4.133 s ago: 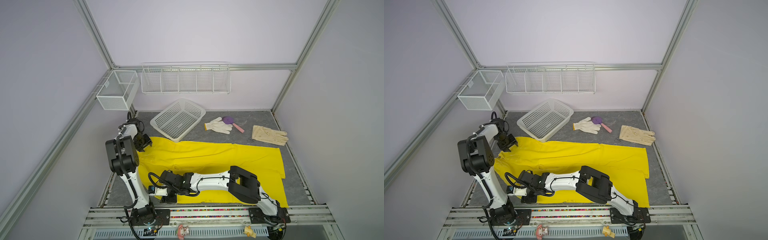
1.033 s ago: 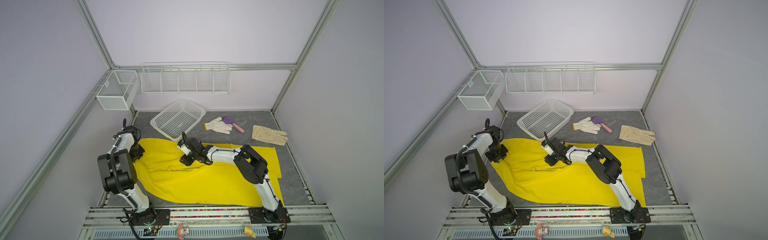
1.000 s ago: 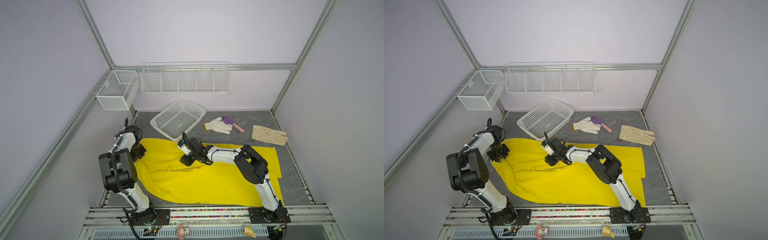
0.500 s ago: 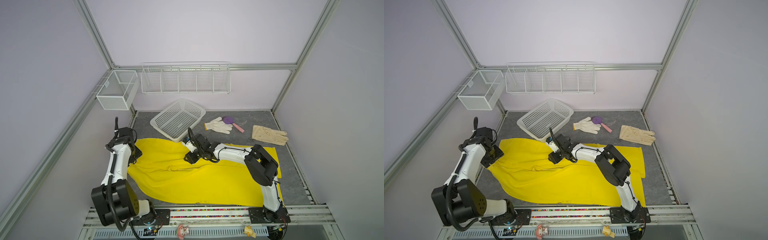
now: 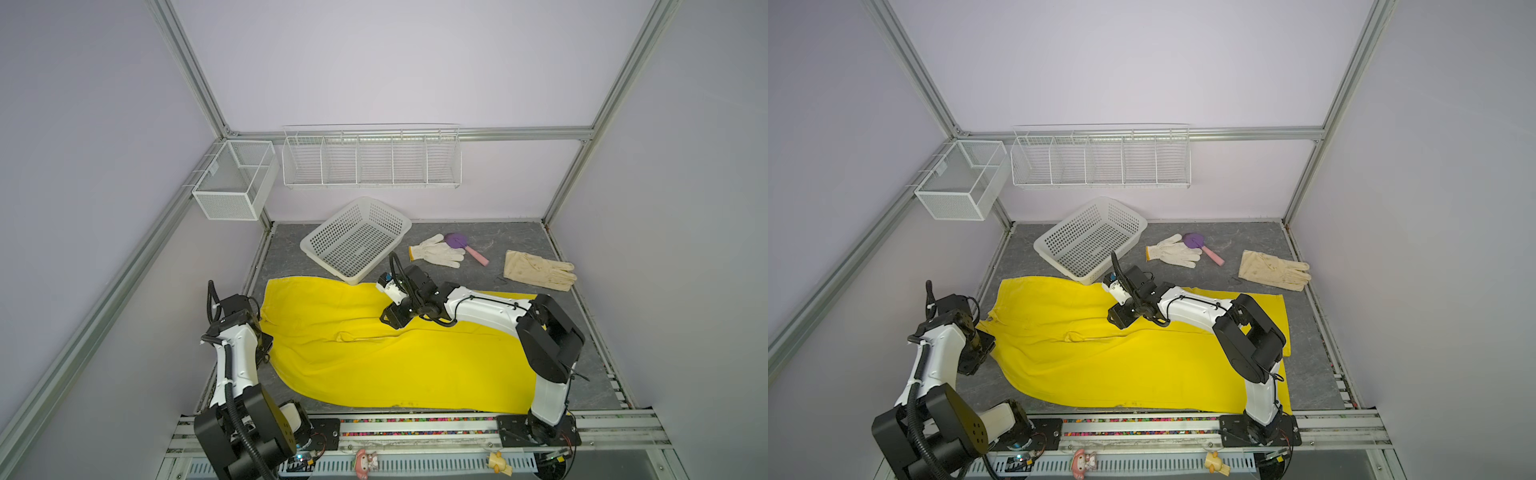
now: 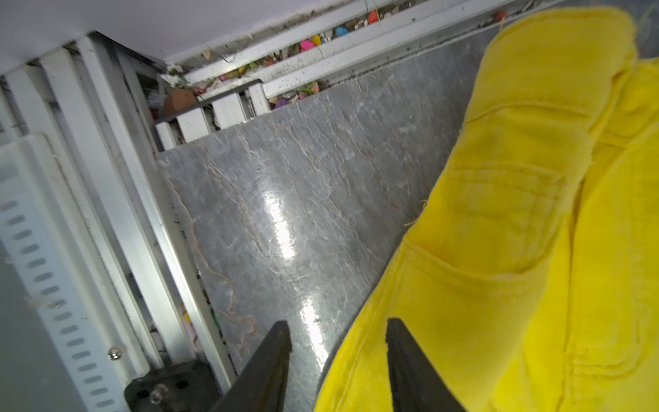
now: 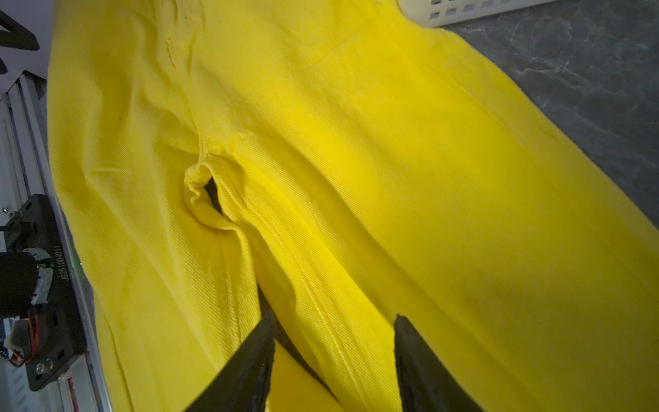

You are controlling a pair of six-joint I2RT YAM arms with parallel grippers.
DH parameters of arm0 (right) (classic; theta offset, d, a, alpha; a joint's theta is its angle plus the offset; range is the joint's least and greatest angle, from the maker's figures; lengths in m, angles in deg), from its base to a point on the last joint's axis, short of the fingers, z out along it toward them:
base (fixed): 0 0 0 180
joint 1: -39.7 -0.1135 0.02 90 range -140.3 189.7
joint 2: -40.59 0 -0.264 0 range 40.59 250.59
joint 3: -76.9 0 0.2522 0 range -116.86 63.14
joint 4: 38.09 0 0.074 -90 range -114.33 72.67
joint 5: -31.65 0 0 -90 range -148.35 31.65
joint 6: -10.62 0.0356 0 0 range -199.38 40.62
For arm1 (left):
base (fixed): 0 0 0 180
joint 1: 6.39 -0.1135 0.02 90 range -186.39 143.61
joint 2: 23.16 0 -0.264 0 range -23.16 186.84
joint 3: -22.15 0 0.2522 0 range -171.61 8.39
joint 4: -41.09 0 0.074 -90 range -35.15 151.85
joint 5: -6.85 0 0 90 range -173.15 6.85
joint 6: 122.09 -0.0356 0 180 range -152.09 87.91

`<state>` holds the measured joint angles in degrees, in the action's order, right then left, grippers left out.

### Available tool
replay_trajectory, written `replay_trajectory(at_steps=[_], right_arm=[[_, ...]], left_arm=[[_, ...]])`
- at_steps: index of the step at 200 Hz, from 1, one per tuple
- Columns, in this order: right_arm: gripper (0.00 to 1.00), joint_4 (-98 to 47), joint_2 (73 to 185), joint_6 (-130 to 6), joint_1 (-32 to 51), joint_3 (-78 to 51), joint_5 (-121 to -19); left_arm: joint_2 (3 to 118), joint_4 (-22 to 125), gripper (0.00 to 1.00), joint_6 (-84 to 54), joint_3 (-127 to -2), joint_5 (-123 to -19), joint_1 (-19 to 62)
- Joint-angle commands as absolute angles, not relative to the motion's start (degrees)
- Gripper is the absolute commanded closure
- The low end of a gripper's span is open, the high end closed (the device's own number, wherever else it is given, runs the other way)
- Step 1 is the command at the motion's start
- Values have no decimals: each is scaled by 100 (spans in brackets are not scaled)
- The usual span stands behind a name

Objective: Fold and stack the trousers
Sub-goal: Smooth out the trousers at the center of the table.

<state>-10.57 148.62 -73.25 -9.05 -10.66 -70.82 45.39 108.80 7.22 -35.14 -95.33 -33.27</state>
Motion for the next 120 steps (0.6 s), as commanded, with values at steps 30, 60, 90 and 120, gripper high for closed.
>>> replay_trajectory(at_steps=[30,60,90,120], right_arm=[[43,-880,14523,-7483,-807,-790,-7022],[43,-896,14502,-7455,-785,-699,-6991],[44,-956,14571,-7385,-773,-664,-7022],[44,-1009,14683,-7345,-775,-682,-7075]], left_arm=[[5562,9862,45,716,-3523,-8918,-3441],[5961,9497,43,604,-3758,-8560,-3430],[6200,9366,43,478,-3843,-8356,-3395],[6569,9240,59,406,-3857,-8275,-3317]])
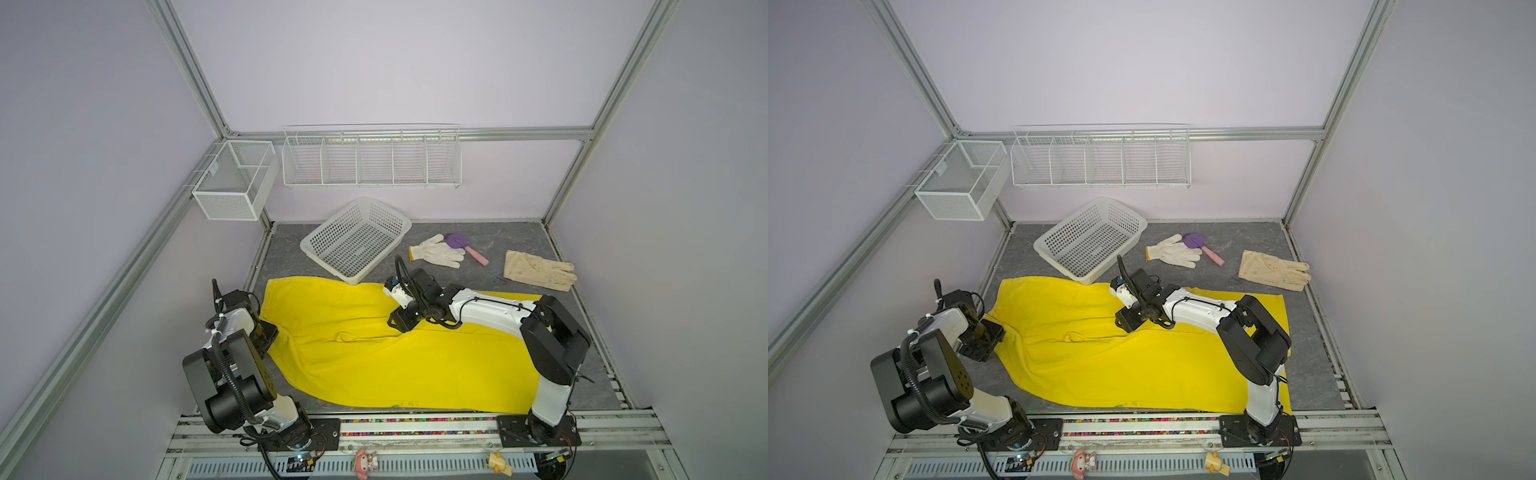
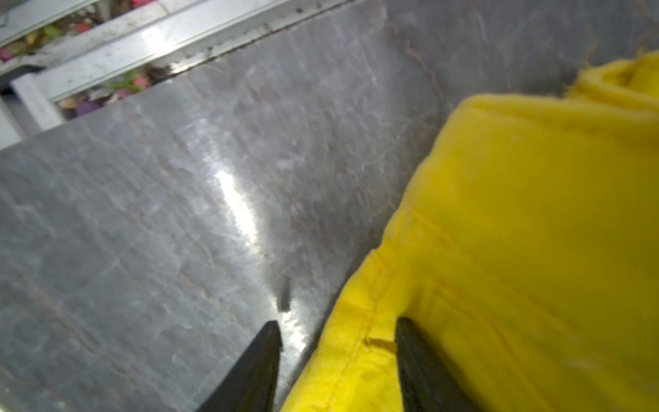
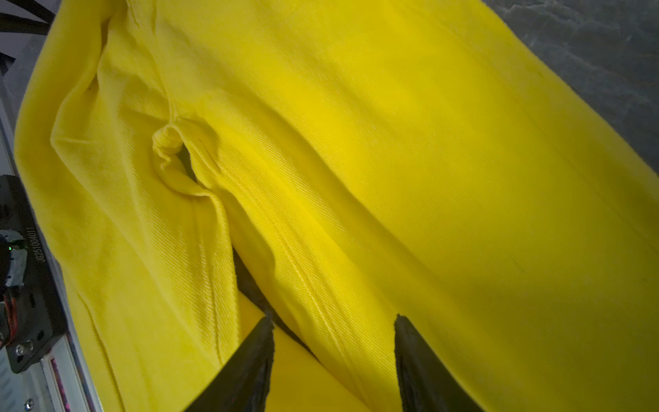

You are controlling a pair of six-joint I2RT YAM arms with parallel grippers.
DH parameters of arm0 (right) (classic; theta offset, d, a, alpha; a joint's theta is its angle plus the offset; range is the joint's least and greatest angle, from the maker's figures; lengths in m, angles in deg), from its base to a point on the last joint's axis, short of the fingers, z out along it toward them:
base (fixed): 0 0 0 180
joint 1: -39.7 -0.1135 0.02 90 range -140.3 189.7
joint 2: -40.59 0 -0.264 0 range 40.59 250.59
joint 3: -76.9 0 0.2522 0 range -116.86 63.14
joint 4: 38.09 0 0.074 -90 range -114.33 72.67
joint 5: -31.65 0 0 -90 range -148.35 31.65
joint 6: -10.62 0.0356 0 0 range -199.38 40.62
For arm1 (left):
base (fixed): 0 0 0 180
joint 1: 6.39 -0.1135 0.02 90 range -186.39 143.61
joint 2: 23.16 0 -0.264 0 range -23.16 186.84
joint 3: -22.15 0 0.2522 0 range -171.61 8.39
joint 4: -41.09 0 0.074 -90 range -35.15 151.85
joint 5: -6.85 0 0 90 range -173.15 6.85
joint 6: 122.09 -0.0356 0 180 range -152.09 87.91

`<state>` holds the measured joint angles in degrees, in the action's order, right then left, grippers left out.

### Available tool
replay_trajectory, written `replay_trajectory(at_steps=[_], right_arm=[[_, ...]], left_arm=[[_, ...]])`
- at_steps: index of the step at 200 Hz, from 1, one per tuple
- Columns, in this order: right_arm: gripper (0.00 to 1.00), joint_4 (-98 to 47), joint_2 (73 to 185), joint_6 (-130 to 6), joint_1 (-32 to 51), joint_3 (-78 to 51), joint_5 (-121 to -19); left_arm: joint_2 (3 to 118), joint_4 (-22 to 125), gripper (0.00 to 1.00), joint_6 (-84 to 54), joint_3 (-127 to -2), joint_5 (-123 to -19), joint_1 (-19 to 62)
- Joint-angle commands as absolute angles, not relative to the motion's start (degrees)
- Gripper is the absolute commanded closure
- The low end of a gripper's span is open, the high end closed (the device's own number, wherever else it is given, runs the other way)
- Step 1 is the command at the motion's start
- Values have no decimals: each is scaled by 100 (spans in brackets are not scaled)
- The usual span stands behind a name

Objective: Fold and stack the trousers
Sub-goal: Smooth out the trousers at the center of the table.

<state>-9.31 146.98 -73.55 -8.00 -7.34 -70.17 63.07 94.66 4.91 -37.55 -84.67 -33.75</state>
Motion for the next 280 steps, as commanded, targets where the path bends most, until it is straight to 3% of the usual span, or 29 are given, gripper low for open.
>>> replay_trajectory(at_steps=[1,22,66,76,160,192,218,261,272,280], right_arm=[[44,-1009,14684,-7343,-771,-682,-7075],[44,-993,14718,-7358,-767,-682,-7031],[44,-992,14788,-7341,-717,-674,-7020],[44,-1002,14816,-7334,-698,-690,-7022],[45,-988,15551,-7292,-551,-856,-6587],[46,-948,15757,-7296,-425,-820,-6468],[45,-931,15732,-7331,-368,-779,-6462],[45,-810,15574,-7426,-265,-745,-6313],[45,-773,15561,-7433,-230,-714,-6299],[45,-781,15535,-7437,-199,-694,-6329]], left_arm=[[6587,9235,59,405,-3860,-8273,-3314],[6815,9148,67,351,-3873,-8265,-3229],[6989,9302,97,224,-4087,-8453,-3122],[6869,9567,100,128,-4272,-8661,-3097],[5590,11721,100,-136,-5433,-10279,-2876],[5551,11788,100,87,-5028,-11140,-2878],[5754,11302,100,346,-4323,-10949,-2995],[6250,11025,91,311,-4308,-11303,-3044],[6304,11013,79,276,-4380,-11244,-3060],[6380,10989,77,312,-4395,-11126,-3115]])
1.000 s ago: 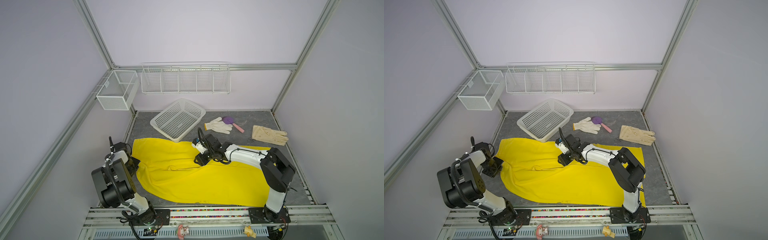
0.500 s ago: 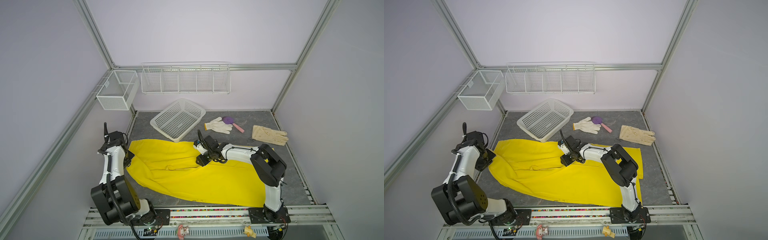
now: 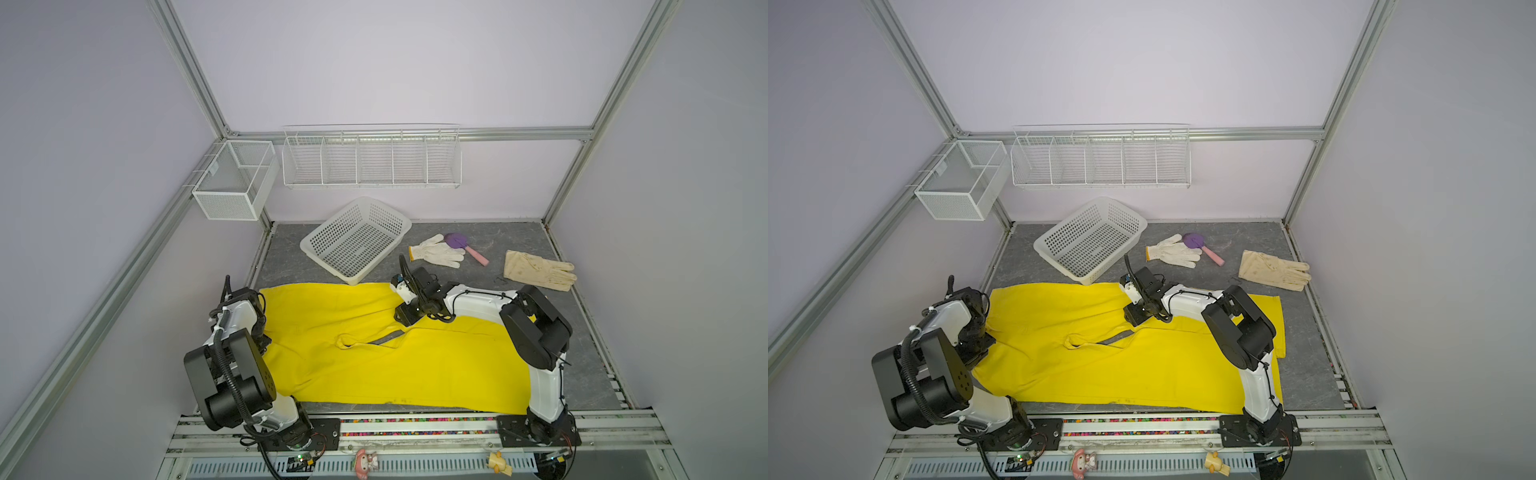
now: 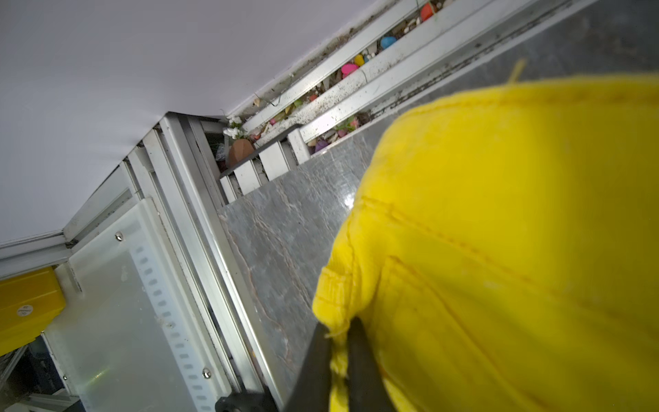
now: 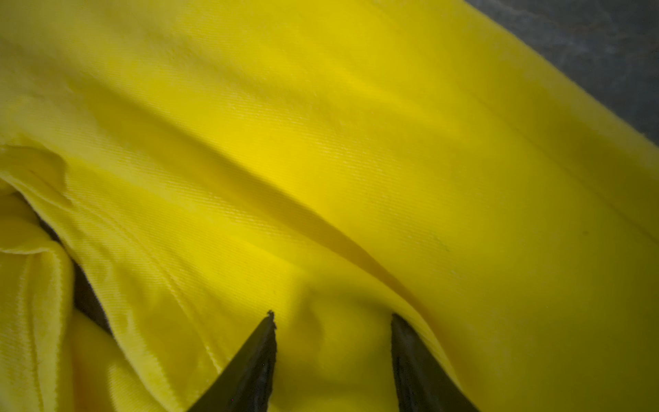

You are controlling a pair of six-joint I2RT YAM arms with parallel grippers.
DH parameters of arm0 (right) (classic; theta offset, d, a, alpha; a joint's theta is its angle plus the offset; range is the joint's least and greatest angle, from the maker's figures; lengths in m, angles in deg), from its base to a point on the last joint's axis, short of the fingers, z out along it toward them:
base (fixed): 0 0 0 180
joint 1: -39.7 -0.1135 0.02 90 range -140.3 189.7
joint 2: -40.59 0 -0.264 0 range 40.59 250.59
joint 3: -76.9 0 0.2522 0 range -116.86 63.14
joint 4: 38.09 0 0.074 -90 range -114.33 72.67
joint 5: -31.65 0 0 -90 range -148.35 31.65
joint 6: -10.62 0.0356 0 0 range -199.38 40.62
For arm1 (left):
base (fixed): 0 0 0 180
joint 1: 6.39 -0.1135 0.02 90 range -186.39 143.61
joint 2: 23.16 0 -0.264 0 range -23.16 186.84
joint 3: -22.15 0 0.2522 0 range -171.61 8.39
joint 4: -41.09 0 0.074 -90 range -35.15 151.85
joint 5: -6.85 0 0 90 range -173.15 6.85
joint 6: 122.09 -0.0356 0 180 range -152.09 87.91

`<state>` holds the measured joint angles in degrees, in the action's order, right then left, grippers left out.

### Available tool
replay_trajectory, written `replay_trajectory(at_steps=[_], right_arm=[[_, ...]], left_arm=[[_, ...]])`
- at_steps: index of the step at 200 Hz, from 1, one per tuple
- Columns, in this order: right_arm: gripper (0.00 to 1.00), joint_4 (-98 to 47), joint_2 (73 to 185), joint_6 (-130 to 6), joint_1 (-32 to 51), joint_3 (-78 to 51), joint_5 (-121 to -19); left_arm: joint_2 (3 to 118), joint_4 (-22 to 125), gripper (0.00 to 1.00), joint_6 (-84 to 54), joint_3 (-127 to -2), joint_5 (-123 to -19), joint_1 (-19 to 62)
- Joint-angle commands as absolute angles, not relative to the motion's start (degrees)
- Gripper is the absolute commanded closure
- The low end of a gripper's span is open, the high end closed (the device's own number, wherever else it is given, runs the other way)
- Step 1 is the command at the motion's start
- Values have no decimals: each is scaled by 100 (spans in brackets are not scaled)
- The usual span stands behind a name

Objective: Fold and stack the trousers
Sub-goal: Smooth out the trousers at the center of the table.

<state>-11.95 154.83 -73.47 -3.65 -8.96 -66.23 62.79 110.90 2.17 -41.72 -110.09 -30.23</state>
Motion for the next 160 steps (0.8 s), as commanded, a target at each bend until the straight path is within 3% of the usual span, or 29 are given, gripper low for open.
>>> replay_trajectory(at_steps=[1,15,30,59,94,126,160], right_arm=[[45,-781,15532,-7441,-197,-688,-6337],[45,-843,15466,-7430,-182,-680,-6480],[45,-942,15336,-7403,-180,-689,-6676],[44,-1019,14988,-7389,-172,-759,-7045],[44,-1080,14548,-7237,-170,-707,-7495],[44,-871,14249,-7467,-58,-488,-7179],[42,-693,14280,-7936,160,-345,-6749]], left_arm=[[6387,10984,77,323,-4389,-11114,-3125],[6430,10861,71,433,-4261,-10943,-3199],[6382,10842,55,569,-4144,-10990,-3313],[5900,10527,49,532,-3841,-10218,-3967],[5942,10452,40,230,-3868,-9720,-4094],[6087,10144,40,174,-3711,-9093,-4199],[6170,9894,52,158,-3472,-8753,-4199]])
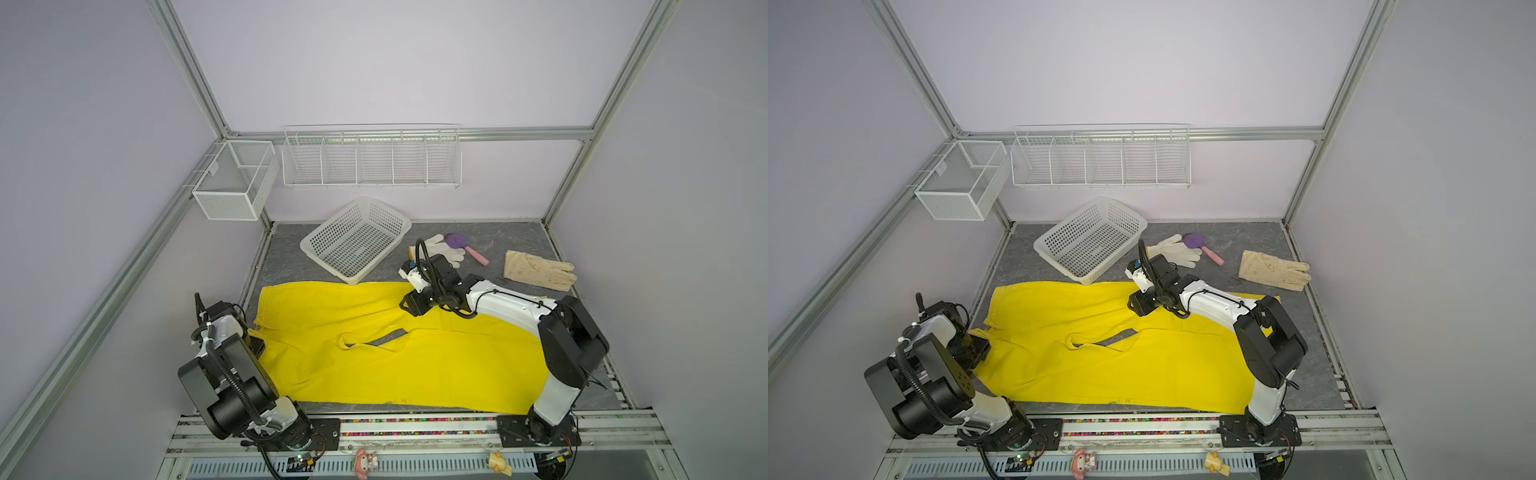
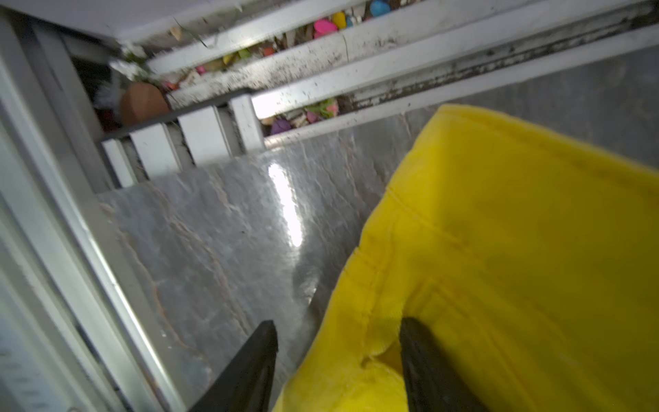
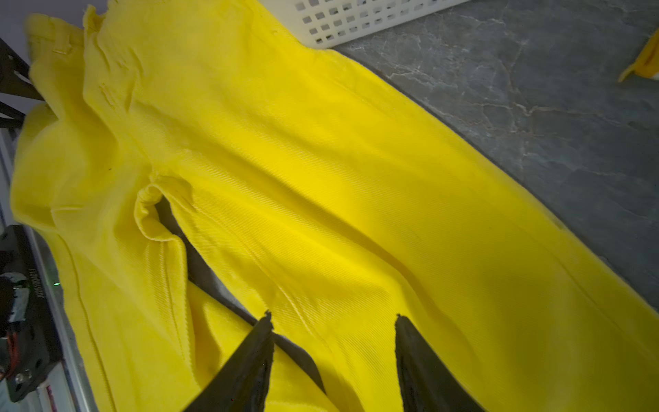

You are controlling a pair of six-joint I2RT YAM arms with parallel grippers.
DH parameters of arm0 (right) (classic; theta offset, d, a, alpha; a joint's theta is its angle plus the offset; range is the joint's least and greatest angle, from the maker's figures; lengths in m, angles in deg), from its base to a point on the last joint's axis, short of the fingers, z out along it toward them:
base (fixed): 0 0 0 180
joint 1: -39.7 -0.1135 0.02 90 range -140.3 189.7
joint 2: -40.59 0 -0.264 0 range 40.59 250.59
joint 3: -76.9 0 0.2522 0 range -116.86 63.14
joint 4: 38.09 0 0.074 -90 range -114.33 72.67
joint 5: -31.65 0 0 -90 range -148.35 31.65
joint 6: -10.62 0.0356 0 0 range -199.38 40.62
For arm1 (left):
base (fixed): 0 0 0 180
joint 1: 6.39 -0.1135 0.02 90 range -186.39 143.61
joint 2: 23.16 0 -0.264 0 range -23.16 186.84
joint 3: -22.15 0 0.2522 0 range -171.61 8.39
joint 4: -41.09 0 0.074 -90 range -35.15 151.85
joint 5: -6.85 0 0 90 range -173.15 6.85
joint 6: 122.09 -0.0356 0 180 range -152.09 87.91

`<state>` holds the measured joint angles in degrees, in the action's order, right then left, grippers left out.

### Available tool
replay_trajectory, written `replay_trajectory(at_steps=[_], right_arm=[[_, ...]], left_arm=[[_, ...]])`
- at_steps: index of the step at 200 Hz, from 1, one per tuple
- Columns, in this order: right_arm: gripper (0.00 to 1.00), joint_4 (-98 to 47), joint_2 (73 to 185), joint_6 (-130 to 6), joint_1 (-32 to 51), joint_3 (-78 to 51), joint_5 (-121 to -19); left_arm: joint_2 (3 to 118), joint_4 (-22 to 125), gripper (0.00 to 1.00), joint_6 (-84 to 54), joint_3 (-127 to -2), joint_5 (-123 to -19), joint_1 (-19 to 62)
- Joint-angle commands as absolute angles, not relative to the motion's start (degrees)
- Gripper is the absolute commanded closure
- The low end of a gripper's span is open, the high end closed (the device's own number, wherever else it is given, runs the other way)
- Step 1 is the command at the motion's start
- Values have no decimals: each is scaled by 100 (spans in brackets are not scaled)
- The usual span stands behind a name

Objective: Fold and stack the trousers
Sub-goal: Smooth out the trousers at the center of the table.

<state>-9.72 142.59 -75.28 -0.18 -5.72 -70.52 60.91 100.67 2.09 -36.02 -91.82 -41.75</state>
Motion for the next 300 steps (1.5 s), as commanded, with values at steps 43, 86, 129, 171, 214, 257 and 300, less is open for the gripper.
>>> replay_trajectory(at_steps=[43,86,129,171,214,257,300], right_arm=[[42,-531,14637,-8377,355,-326,-6340],[43,-468,14817,-8595,274,-179,-6066],[42,-232,14581,-8548,148,65,-6083],[38,418,13486,-7505,657,104,-6204],[16,1566,11772,-5546,1284,1056,-6055],[11,2171,10547,-4774,1995,1869,-5254],[11,1914,10818,-5179,2755,1874,-5264]], left_arm=[[6220,10233,96,-26,-3820,-9555,-4199],[5840,10956,100,-260,-4558,-10662,-4199],[5798,11095,99,-178,-4651,-10613,-4199],[5678,11070,99,-149,-4618,-10050,-4146],[5438,11123,97,-261,-4590,-9630,-4102],[5690,10929,95,-190,-4370,-9453,-4098],[5085,11314,66,693,-4364,-10552,-4110]])
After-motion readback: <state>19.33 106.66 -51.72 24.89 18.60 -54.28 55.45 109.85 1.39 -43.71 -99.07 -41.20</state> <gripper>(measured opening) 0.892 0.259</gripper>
